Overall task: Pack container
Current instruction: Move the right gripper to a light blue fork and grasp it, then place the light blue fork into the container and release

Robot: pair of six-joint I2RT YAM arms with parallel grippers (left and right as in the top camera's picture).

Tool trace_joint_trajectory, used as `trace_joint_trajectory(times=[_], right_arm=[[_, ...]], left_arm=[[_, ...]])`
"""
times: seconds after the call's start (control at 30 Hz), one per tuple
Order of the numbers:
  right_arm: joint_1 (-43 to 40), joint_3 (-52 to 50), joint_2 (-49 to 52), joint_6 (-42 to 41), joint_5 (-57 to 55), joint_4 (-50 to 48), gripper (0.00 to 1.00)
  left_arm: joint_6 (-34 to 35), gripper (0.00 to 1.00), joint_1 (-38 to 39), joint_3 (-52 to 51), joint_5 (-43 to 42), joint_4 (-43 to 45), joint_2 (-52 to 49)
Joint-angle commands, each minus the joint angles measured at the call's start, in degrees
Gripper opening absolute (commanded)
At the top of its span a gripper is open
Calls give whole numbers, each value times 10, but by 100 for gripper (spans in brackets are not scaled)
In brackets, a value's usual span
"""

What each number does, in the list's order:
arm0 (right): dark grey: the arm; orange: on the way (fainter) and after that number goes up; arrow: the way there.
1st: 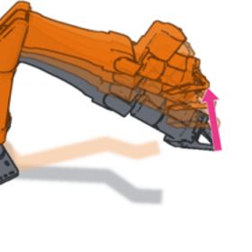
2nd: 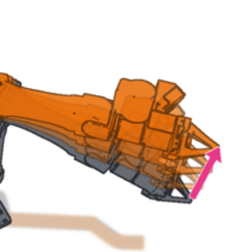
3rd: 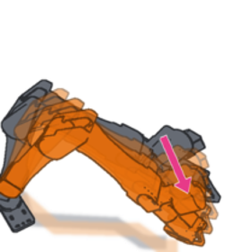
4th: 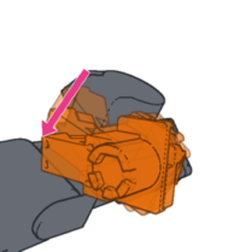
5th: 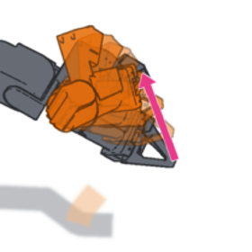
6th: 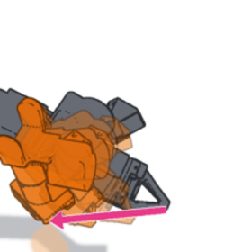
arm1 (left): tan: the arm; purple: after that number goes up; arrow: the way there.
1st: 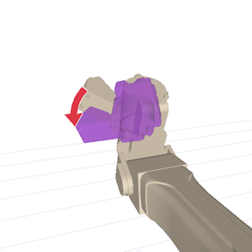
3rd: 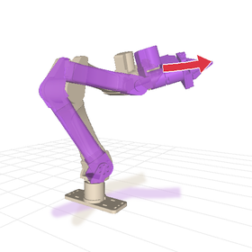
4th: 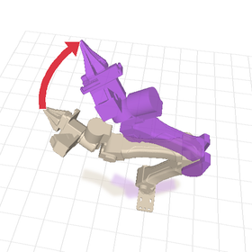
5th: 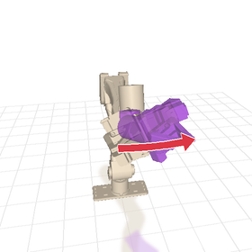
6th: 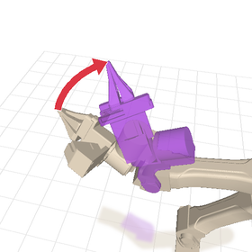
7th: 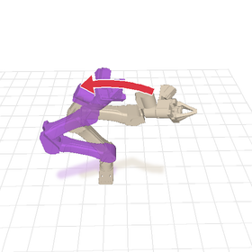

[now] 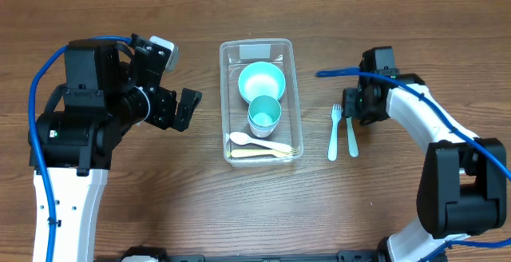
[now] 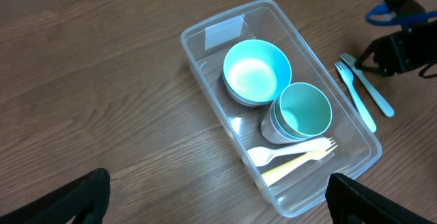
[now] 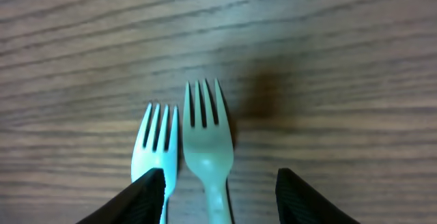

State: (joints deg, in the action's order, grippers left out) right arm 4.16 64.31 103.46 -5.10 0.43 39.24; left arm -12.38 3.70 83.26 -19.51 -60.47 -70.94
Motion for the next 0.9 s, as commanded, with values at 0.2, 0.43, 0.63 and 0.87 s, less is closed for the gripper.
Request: trace_joint_trajectory(times=[0.2, 0.43, 0.63, 0.87], right_arm=[[1, -43, 14, 9, -4, -65, 54], [1, -43, 33, 9, -4, -80, 49], [1, -43, 33, 6, -4, -81, 19], [1, 18, 33, -9, -4, -18, 4]], left_arm=[[-9, 100, -3, 13, -4, 0, 1], [-9, 100, -3, 13, -4, 0, 1], [-9, 100, -3, 13, -4, 0, 1], [-9, 100, -3, 13, -4, 0, 1]])
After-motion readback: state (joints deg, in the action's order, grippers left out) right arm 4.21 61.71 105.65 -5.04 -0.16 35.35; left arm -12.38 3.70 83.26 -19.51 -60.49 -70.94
